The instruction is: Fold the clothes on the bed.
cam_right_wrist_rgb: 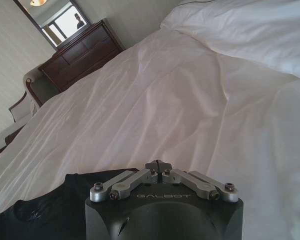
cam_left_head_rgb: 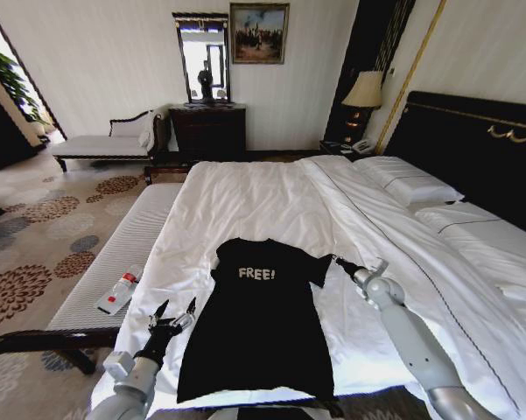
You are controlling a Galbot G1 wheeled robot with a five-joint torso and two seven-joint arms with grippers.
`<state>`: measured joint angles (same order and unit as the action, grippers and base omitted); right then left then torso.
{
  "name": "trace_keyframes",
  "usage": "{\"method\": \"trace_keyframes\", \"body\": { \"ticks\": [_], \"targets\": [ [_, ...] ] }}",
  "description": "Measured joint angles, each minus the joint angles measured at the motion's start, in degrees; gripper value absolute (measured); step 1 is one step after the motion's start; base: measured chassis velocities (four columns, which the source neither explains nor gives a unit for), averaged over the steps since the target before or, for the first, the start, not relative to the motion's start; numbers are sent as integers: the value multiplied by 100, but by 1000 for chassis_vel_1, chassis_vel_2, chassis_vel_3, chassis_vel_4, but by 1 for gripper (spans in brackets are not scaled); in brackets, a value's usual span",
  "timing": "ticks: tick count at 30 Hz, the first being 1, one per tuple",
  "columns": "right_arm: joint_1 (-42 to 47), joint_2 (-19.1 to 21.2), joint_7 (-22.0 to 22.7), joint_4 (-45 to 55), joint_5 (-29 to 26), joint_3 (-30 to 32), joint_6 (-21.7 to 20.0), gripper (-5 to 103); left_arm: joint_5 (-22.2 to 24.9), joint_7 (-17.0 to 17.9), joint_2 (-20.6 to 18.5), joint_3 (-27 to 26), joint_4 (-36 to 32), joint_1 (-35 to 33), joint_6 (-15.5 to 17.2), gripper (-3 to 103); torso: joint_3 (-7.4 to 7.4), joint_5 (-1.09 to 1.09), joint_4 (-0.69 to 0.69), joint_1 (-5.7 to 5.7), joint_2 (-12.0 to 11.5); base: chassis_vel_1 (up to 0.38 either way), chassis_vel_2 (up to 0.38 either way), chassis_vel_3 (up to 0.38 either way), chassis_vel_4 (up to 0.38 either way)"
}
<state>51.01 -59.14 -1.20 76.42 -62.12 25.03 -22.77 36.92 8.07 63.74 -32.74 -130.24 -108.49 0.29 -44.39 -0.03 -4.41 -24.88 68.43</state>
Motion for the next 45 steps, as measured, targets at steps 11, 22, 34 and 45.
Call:
{"method": "trace_keyframes", "body": {
  "ticks": [11,22,34,45],
  "targets": [
    [-117,-141,424,937,-296,-890,-289,0,42,-103,70,-198,66,-94,-84,98,0,-2,-1,0,0,0,0,0,0],
    [-734,-670,484,479,-37,-1607,-273,0,162,-165,74,-481,39,-212,-116,98,0,-2,0,0,0,0,0,0,0],
    [-949,-1055,462,-4,336,-1979,-127,5,189,-183,91,-544,35,-239,-127,98,0,-1,0,0,0,0,0,0,0],
    [-103,-697,353,881,575,-1964,22,48,174,-182,117,-419,44,-201,-109,99,1,-1,-2,0,1,0,0,0,0]
  ]
}}
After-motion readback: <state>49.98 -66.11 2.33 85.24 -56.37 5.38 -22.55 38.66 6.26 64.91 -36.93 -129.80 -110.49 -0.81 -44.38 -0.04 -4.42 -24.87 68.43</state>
